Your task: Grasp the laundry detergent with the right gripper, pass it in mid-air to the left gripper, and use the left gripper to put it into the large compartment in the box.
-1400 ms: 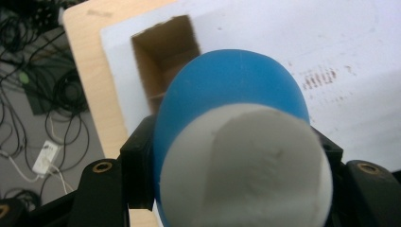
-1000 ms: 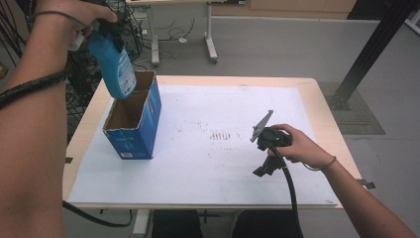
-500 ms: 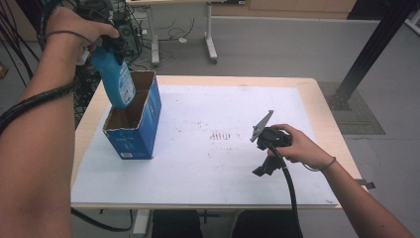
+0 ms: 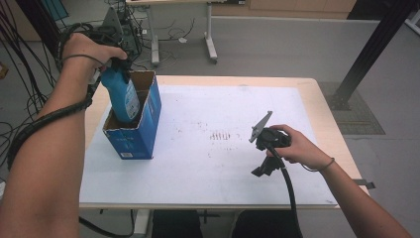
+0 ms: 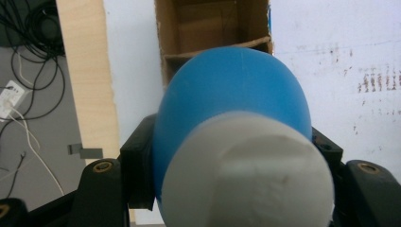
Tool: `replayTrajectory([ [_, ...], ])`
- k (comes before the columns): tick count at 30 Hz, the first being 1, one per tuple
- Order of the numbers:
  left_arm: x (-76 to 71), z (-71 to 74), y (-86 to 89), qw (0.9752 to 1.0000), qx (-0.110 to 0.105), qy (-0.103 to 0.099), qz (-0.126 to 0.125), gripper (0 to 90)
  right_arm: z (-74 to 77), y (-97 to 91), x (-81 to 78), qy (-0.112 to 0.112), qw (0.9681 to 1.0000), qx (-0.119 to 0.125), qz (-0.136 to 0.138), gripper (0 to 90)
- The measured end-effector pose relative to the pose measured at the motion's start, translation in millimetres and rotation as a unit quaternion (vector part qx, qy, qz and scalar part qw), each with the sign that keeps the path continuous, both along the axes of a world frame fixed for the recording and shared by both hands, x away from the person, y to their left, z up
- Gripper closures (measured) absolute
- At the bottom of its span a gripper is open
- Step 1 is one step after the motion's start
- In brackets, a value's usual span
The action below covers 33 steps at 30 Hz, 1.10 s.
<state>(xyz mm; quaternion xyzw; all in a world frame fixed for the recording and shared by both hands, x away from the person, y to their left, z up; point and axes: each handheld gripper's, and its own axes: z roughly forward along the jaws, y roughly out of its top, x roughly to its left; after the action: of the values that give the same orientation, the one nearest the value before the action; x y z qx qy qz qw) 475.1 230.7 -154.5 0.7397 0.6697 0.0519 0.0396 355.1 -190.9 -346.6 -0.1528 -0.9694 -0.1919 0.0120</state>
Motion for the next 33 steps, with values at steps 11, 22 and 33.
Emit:
replayTrajectory([
  [11,1.7,-24.7,-2.1,0.9999,-0.002,0.012,-0.003,37.4,-1.5,-0.7,0.6,-0.001,1.0000,0.001,-0.002,3.8],
  [22,2.2,-44.6,-4.1,0.9998,-0.003,0.019,-0.001,37.5,-2.9,-0.7,0.1,-0.001,1.0000,0.003,-0.002,3.7],
  [33,0.9,-67.7,-4.3,0.9998,-0.004,0.020,0.002,37.5,-5.1,-0.5,-0.3,0.001,1.0000,0.004,-0.002,3.8],
])
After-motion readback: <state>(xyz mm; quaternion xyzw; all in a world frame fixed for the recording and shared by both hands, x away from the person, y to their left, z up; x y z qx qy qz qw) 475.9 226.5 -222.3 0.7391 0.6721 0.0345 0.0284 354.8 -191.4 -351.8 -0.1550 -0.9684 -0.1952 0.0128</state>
